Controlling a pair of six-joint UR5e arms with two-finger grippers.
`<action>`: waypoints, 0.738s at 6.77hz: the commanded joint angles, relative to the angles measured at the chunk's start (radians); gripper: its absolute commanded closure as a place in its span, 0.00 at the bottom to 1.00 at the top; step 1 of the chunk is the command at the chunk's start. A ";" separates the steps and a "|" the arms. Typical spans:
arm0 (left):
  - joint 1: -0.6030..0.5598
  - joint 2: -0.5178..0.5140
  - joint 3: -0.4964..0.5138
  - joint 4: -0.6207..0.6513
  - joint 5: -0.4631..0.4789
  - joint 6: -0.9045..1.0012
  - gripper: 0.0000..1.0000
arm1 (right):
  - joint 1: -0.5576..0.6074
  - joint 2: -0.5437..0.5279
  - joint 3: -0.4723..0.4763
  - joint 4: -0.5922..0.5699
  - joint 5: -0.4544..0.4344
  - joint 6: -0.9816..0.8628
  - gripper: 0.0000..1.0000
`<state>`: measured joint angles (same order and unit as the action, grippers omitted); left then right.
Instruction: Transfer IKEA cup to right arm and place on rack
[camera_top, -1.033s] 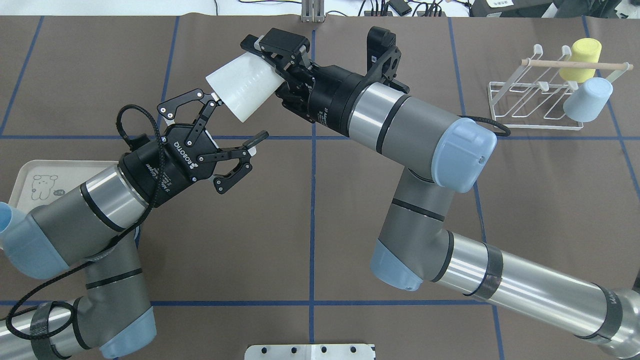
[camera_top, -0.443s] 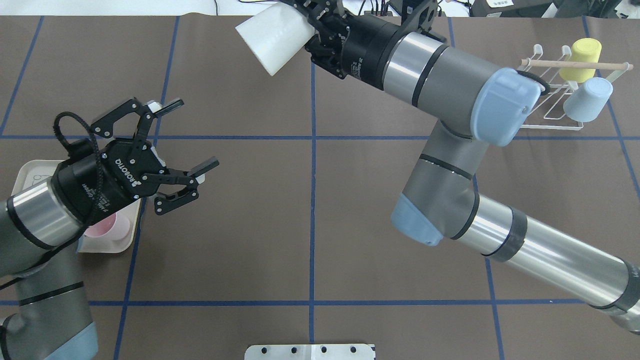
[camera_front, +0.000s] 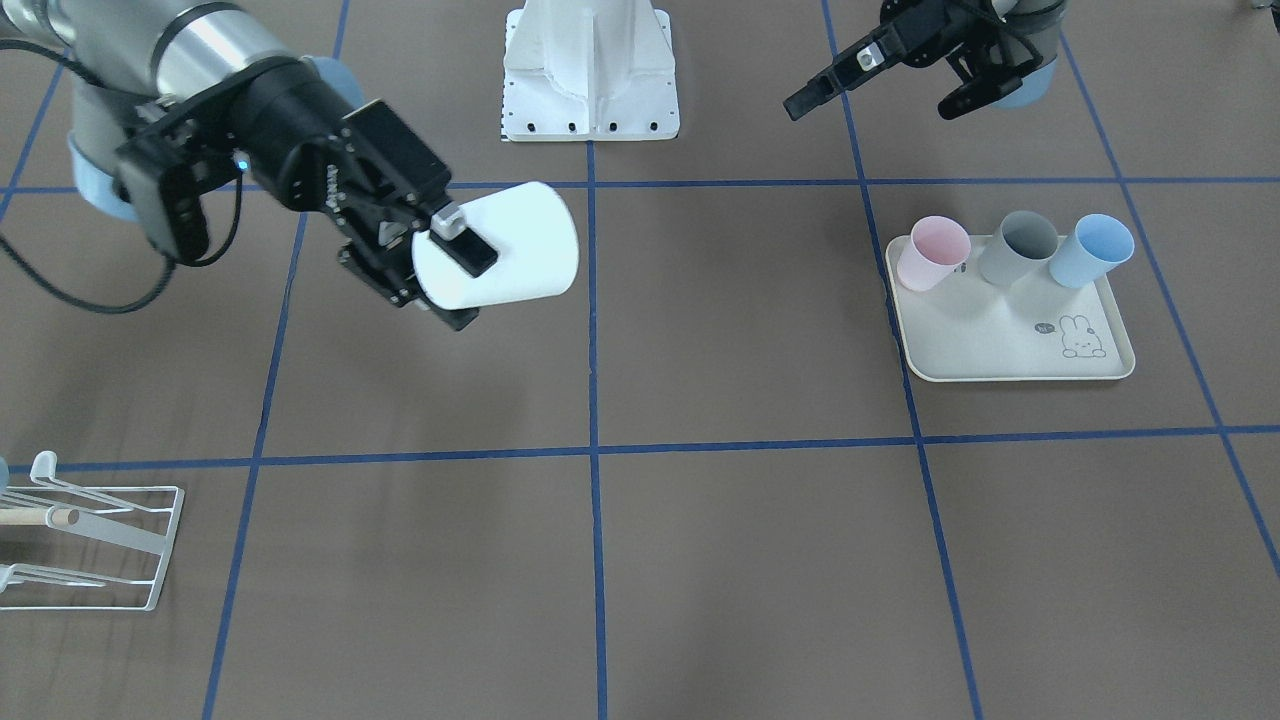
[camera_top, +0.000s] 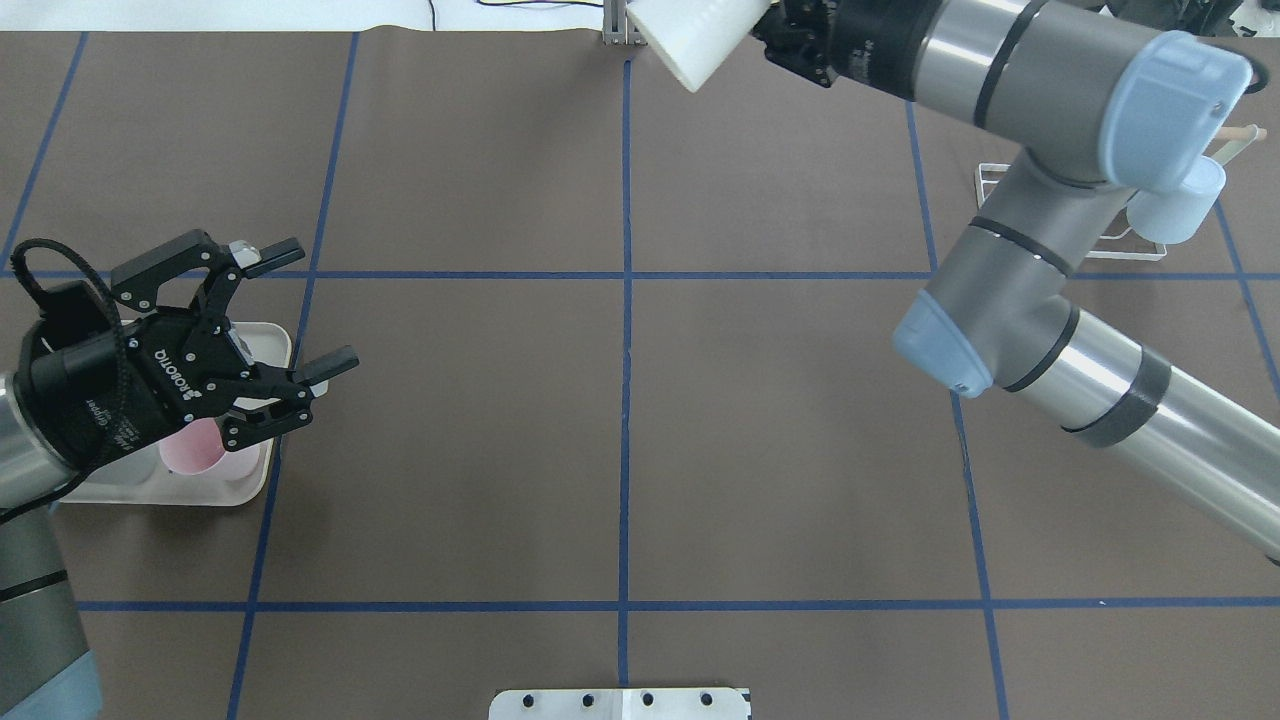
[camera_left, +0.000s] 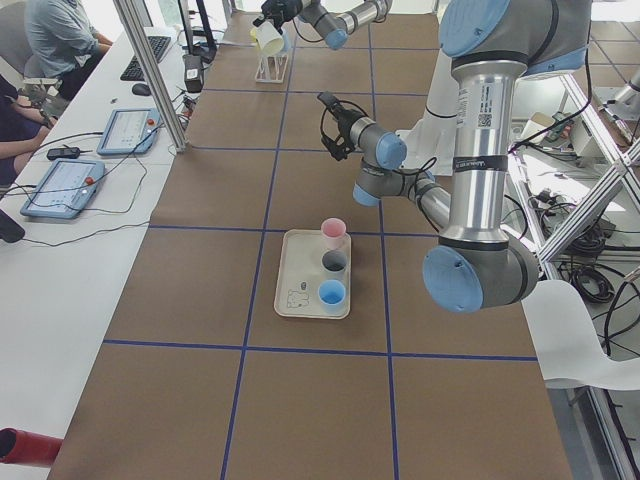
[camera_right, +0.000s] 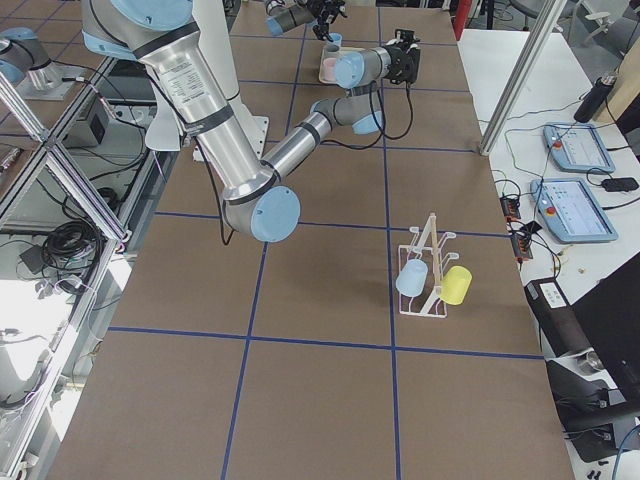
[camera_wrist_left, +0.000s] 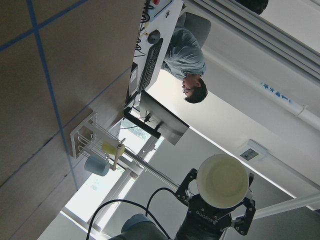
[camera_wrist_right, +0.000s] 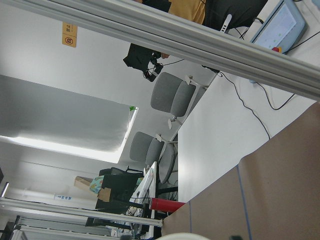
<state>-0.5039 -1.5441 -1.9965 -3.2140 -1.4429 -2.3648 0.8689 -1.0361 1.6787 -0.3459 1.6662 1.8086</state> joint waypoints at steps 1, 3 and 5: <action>-0.185 0.119 0.004 0.035 -0.234 0.172 0.00 | 0.093 -0.143 0.001 -0.053 0.038 -0.224 1.00; -0.335 0.195 0.021 0.109 -0.396 0.429 0.00 | 0.192 -0.275 0.013 -0.115 0.029 -0.438 1.00; -0.364 0.251 0.034 0.111 -0.412 0.530 0.00 | 0.236 -0.353 0.024 -0.223 -0.046 -0.749 1.00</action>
<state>-0.8442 -1.3271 -1.9708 -3.1082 -1.8374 -1.9016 1.0824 -1.3400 1.6983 -0.5113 1.6718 1.2286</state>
